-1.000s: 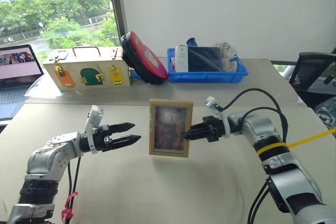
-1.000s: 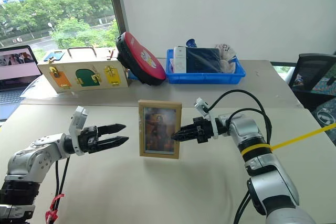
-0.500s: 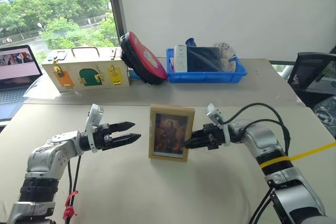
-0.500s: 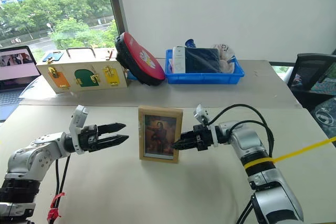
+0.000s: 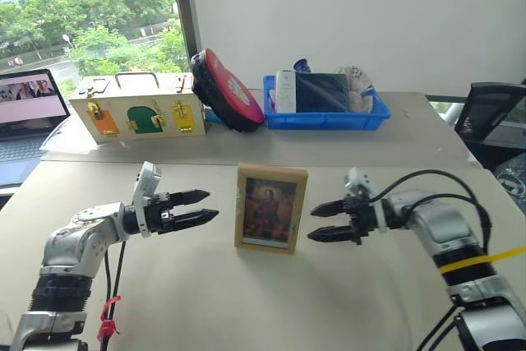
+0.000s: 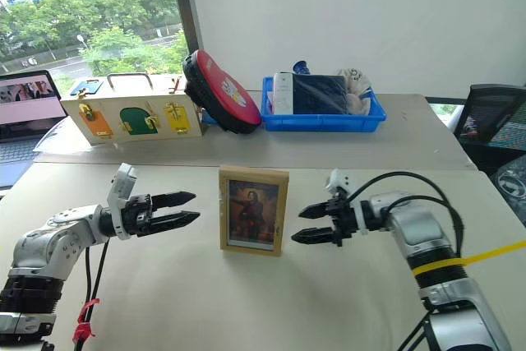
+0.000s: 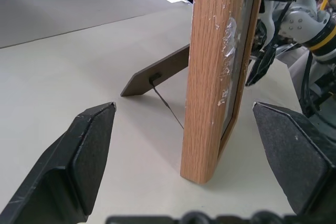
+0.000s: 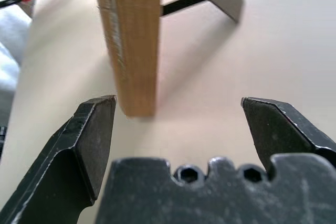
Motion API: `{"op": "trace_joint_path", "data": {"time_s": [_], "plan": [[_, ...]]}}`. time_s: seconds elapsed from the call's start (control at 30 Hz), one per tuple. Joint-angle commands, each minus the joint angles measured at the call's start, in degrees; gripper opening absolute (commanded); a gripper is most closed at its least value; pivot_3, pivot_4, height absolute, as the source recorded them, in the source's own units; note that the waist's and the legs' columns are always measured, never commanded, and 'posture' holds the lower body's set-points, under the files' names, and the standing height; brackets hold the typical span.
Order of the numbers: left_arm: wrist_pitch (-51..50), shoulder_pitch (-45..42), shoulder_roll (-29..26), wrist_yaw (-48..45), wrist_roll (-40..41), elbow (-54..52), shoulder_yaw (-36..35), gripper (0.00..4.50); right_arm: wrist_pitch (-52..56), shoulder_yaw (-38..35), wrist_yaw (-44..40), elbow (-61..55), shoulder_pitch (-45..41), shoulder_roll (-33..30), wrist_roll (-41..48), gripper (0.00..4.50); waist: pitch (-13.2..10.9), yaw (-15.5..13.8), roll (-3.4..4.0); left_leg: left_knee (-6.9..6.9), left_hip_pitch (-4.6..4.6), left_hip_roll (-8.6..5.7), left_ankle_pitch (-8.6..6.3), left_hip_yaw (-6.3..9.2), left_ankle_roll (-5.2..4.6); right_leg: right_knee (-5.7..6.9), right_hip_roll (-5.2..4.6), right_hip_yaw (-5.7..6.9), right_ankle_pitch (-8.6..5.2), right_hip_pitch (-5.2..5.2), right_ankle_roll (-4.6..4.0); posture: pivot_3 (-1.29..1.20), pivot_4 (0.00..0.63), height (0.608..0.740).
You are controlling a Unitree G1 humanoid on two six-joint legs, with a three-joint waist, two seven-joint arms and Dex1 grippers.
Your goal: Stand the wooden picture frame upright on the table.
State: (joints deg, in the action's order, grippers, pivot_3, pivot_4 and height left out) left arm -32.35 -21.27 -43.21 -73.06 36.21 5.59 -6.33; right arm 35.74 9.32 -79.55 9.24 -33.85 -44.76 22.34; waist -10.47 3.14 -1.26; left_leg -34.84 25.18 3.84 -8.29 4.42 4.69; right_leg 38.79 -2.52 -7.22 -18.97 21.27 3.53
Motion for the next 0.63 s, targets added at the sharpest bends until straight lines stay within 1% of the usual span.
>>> {"op": "trace_joint_path", "data": {"time_s": [0.03,0.1,0.17,0.27,0.33,0.4,0.5,0.6,0.63], "plan": [[5.23,1.37,-3.66,-3.83,-2.69,0.78,-1.33,4.5,4.88,-8.55,-1.84,-8.1,3.24,-7.65,5.38,4.43,-0.11,-0.19,0.1,0.04,0.0,0.0,0.0,0.0,0.0,-0.02,0.0,0.01,-0.03,0.02,-0.05,0.0,0.15,0.735],[6.49,0.46,-3.53,-1.97,-3.21,2.53,-2.84,4.5,3.08,-13.55,1.37,-11.75,7.01,-8.34,6.42,4.43,-0.15,-0.45,0.15,0.08,0.0,0.01,0.0,0.0,-0.01,-0.02,0.01,0.02,-0.05,0.03,-0.09,0.0,0.15,0.735],[6.91,0.19,-2.76,2.21,-4.38,3.26,-4.06,4.5,2.83,-19.97,6.64,-17.14,12.59,-7.14,7.52,4.43,-0.15,-0.56,0.13,0.06,-0.02,0.07,0.0,0.01,-0.01,0.01,0.03,0.07,-0.06,0.02,-0.09,0.0,0.15,0.735],[10.28,1.53,-0.98,11.29,-10.31,3.2,-3.65,4.5,4.45,-30.13,15.16,-25.21,20.94,-2.63,10.57,4.43,-0.14,-0.7,0.1,0.02,-0.01,0.03,0.0,0.01,0.0,-0.01,0.01,0.04,-0.07,-0.03,-0.06,0.0,0.15,0.735],[14.18,3.46,1.11,15.52,-12.34,1.53,-4.67,4.5,6.15,-35.95,21.06,-28.8,26.29,0.35,11.4,4.43,-0.14,-0.78,0.11,0.01,0.0,-0.01,-0.01,0.01,-0.01,-0.03,-0.02,0.02,-0.07,-0.05,-0.06,0.0,0.15,0.735],[16.25,5.27,3.48,19.26,-13.33,-0.09,-5.44,4.5,6.88,-41.73,23.71,-31.69,34.51,2.39,11.68,4.43,-0.15,-1.01,0.1,-0.02,0.02,0.0,-0.01,0.01,0.0,-0.01,-0.04,0.03,-0.06,-0.07,-0.07,0.0,0.15,0.735],[17.64,6.62,6.23,23.26,-15.18,-1.46,-4.74,4.5,7.79,-45.84,28.13,-34.87,40.64,5.62,13.67,4.43,-0.12,-1.71,0.04,0.01,0.03,-0.01,-0.01,0.03,-0.01,-0.05,-0.03,0.06,-0.06,-0.07,-0.07,0.0,0.15,0.735],[17.36,6.0,7.66,25.33,-16.55,-2.21,-3.24,4.5,6.34,-46.52,30.55,-34.68,42.8,7.72,14.07,4.43,-0.12,-1.22,0.04,-0.07,-0.03,-0.01,0.02,0.02,0.01,0.04,-0.02,0.03,-0.04,-0.09,-0.08,0.0,0.15,0.735],[17.43,5.2,7.81,24.28,-16.29,-1.51,-2.83,4.5,5.67,-46.0,30.25,-34.59,43.57,7.65,13.97,4.43,-0.12,-1.22,0.04,-0.08,-0.04,-0.01,0.08,0.02,0.02,0.04,-0.02,0.01,-0.03,-0.1,-0.06,0.0,0.15,0.735]]}}
